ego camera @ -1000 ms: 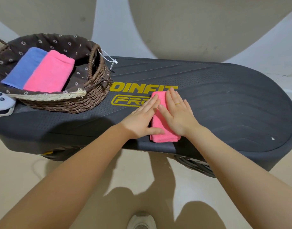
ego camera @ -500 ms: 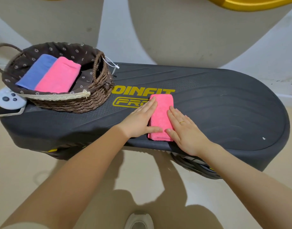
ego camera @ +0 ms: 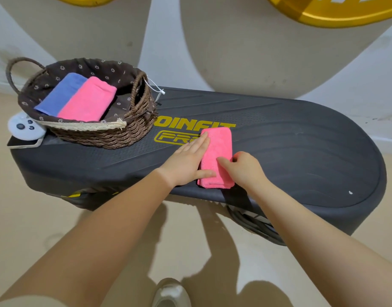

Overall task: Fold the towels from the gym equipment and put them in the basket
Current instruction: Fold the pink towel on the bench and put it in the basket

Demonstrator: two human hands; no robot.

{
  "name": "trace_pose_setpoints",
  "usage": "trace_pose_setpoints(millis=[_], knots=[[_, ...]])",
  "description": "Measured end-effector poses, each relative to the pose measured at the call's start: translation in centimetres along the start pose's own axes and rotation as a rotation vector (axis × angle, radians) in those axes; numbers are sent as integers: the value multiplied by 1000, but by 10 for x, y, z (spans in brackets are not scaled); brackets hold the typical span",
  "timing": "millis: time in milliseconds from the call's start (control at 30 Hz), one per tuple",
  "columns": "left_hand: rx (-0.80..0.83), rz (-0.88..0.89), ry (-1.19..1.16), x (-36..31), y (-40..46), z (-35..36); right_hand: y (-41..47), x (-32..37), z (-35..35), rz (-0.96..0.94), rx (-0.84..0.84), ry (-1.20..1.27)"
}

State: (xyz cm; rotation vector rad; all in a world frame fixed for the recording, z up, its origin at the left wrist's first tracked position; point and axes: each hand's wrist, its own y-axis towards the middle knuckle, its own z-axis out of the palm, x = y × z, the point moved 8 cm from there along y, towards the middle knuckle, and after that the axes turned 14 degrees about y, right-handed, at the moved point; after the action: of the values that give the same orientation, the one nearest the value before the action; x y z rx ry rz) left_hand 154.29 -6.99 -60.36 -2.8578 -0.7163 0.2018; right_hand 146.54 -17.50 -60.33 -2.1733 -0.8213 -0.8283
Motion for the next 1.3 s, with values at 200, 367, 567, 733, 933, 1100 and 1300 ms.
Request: trace_pose_setpoints(millis=[200, 367, 567, 733, 933, 1100, 1300], knots=[[-81, 34, 61, 4, 2, -3, -6, 12, 13, 1, 62, -14], [-193, 49, -146, 12, -6, -29, -8, 43, 7, -93, 192, 51], [-496, 56, -80, 56, -31, -111, -13, 119, -10, -477, 344, -138], [-299, -26, -376, 110, -52, -131, -9, 181, 2, -607, 431, -229], [-561, -249, -519, 176, -99, -147, 5, 259, 5, -739, 286, -164], [-871, -413, -703, 218, -136, -156, 22, 310, 44, -631, 478, 404], [-618, -696, -620, 281, -124, -142, 81, 344, 112, -478, 412, 411]])
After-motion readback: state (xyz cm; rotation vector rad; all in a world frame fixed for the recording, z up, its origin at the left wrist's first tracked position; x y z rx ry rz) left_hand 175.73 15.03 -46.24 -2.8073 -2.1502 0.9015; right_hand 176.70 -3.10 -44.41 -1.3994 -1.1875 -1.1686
